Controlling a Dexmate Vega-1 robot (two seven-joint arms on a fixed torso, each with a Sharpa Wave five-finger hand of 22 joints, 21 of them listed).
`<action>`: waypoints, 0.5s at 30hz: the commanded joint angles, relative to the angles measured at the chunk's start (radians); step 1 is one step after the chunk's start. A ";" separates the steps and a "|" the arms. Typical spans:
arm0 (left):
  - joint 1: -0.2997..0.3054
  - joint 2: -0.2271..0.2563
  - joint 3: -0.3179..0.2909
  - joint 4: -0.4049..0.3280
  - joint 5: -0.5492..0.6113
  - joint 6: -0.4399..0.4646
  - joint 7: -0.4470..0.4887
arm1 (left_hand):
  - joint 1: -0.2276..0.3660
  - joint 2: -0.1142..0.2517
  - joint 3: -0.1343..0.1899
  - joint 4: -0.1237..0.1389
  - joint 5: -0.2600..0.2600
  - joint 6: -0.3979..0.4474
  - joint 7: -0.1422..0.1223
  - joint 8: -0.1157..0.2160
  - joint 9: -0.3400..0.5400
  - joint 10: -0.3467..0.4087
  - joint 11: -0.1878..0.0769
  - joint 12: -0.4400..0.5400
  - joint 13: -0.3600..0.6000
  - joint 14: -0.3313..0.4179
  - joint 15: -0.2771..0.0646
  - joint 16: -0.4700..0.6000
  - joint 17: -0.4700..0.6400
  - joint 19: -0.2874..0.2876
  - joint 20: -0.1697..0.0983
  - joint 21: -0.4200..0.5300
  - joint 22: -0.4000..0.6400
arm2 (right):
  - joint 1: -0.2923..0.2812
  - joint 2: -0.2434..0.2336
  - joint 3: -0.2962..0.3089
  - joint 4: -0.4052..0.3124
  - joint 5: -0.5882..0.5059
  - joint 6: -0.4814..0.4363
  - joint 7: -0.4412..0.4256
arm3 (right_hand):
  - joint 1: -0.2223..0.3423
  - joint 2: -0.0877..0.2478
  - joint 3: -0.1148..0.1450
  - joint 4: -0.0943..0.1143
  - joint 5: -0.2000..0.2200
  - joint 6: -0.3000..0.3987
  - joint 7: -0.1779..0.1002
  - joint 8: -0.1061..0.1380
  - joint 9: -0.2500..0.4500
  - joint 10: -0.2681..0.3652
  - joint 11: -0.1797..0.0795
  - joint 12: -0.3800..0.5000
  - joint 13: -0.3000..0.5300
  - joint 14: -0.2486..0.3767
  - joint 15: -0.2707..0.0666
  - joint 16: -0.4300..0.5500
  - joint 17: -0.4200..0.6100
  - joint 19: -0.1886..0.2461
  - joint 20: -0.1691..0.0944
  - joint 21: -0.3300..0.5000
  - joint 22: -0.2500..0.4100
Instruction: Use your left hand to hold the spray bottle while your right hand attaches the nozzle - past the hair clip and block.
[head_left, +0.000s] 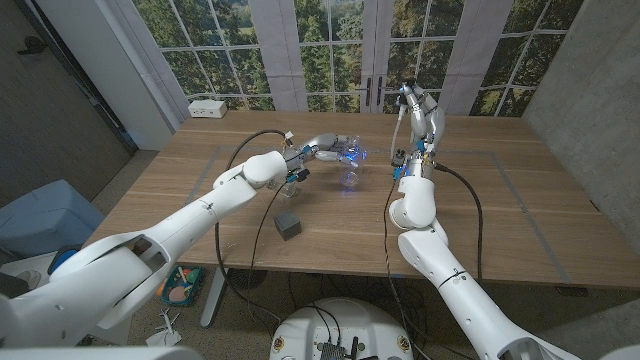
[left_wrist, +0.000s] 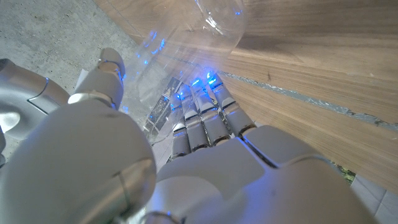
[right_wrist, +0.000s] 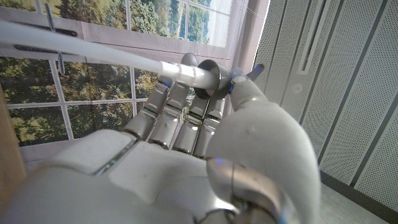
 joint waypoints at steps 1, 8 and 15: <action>-0.009 -0.008 0.016 -0.002 0.009 0.011 -0.020 | 0.175 0.181 0.029 0.031 0.006 0.394 -0.043 0.006 0.004 0.122 -0.121 0.003 0.006 -0.002 -0.138 -0.002 0.001 -0.003 0.002 0.005 0.001 | 0.016 0.010 -0.002 -0.008 0.017 0.007 0.043 | 0.012 0.023 0.023 0.013 0.004 0.002 0.004 0.007 0.006 0.019 -0.023 0.019 0.026 0.012 -0.118 -0.004 0.006 -0.001 -0.009 0.010 0.001; -0.009 -0.009 0.022 -0.008 0.013 0.014 -0.025 | 0.175 0.181 0.029 0.032 0.006 0.394 -0.044 0.005 0.005 0.122 -0.120 0.003 0.006 -0.003 -0.137 -0.002 0.001 -0.004 0.003 0.006 0.001 | 0.031 0.013 -0.011 -0.002 0.022 0.004 0.063 | 0.011 0.023 0.024 0.013 0.004 0.002 0.002 0.007 0.007 0.019 -0.024 0.019 0.027 0.013 -0.118 -0.006 0.010 -0.003 -0.010 0.015 -0.001; -0.006 -0.009 0.024 -0.014 0.013 0.021 -0.027 | 0.174 0.181 0.028 0.033 0.006 0.395 -0.043 0.006 0.005 0.121 -0.120 0.002 0.006 -0.003 -0.137 -0.002 0.001 -0.004 0.002 0.007 0.001 | 0.051 0.021 -0.023 0.009 0.029 0.004 0.080 | 0.010 0.023 0.025 0.012 0.005 0.000 0.001 0.007 0.007 0.019 -0.025 0.019 0.027 0.014 -0.118 -0.008 0.013 -0.005 -0.009 0.020 -0.002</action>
